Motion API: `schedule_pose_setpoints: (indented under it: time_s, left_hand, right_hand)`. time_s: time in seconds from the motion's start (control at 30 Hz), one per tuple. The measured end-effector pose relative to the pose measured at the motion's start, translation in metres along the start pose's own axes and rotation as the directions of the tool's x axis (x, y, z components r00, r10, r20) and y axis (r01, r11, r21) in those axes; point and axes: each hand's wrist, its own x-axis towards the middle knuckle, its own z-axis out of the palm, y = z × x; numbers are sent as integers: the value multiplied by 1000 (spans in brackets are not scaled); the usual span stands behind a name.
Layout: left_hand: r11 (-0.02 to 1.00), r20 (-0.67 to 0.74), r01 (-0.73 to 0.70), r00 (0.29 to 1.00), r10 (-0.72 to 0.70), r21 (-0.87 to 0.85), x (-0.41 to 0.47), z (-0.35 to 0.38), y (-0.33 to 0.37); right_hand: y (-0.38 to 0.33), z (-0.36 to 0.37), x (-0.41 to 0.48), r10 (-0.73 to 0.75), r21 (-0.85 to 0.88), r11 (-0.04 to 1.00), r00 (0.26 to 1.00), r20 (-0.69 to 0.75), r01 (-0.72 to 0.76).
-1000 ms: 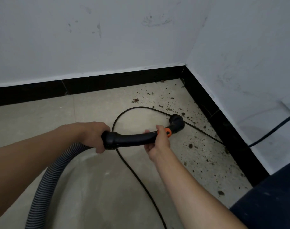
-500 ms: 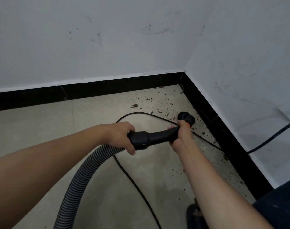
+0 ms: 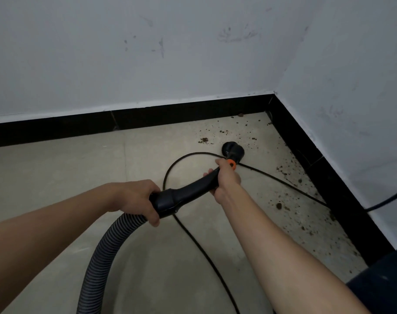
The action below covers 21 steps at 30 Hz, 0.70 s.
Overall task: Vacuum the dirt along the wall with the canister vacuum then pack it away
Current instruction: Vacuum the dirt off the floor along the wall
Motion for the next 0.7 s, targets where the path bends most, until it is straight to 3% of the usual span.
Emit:
schedule_pose_setpoints:
  time_s: [0.27,0.47,0.7]
  left_hand:
    - [997,-81,58,995,-62,-51,-22,-6,-28]
    - [998,-242,50,968,-59,-44,-22,-6,-44]
    - [980,-219,121,972,-84,158,-19,-15,-50]
  right_hand:
    - [17,42,-5,29,-80,997,995,92,-21]
    - [15,66,-4,16,-92,996,993,114,-6]
    - [38,54,-2,31,-65,998,998,55,-27]
